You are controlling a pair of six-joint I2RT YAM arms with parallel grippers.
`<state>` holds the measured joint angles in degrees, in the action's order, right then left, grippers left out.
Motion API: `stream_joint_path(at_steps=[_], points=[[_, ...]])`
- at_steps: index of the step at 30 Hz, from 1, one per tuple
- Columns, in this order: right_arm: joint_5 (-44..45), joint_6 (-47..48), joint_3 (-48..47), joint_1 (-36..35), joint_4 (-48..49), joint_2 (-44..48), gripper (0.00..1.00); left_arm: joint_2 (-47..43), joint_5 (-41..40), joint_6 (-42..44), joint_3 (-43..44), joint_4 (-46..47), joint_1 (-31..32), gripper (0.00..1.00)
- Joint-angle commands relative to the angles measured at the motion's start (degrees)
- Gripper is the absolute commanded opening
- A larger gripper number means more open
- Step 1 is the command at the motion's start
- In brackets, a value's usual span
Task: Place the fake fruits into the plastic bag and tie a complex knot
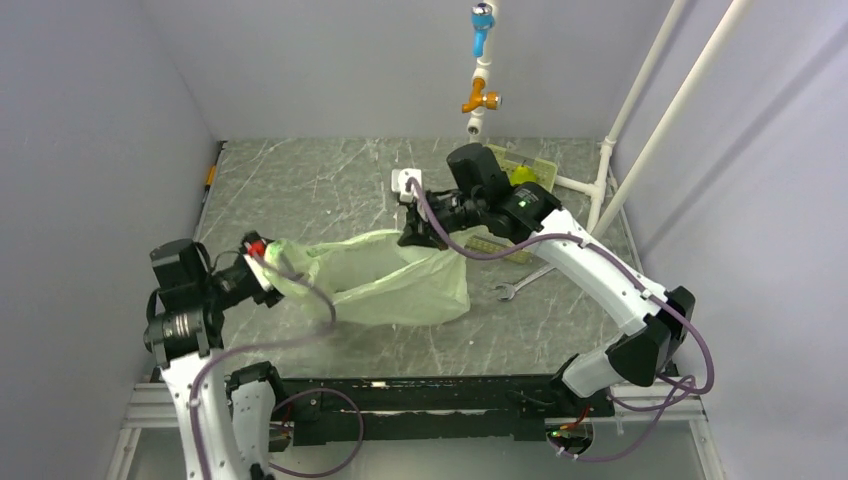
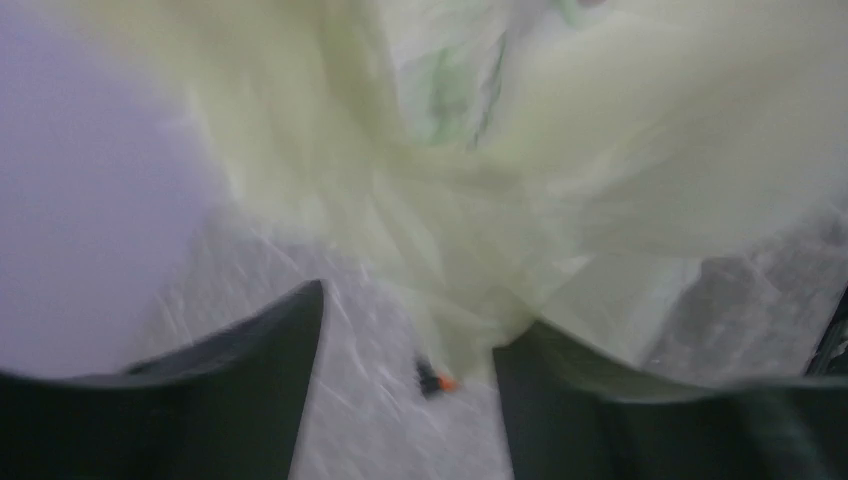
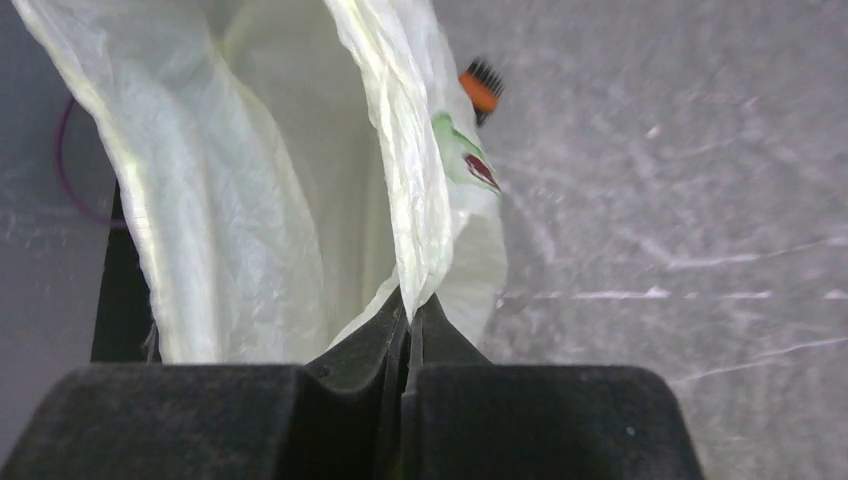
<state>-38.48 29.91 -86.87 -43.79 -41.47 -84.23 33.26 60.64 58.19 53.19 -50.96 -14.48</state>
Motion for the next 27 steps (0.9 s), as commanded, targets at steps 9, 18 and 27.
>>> stream_joint_path(at_steps=[9, 18, 27], points=[[1.61, 0.17, -0.43, 2.58, 11.49, 3.04, 0.0, 24.8, 17.34, 4.42, 29.49, -39.29, -18.83, 0.99], [-1.83, -1.88, -2.87, 13.08, 15.79, -2.37, 0.0, 18.51, 3.21, -25.14, 17.18, -15.26, -22.67, 0.99], [-9.27, 7.9, -10.21, 12.29, 11.51, -10.14, 0.0, 10.45, -0.74, -43.03, 26.75, 5.99, -2.51, 0.99]])
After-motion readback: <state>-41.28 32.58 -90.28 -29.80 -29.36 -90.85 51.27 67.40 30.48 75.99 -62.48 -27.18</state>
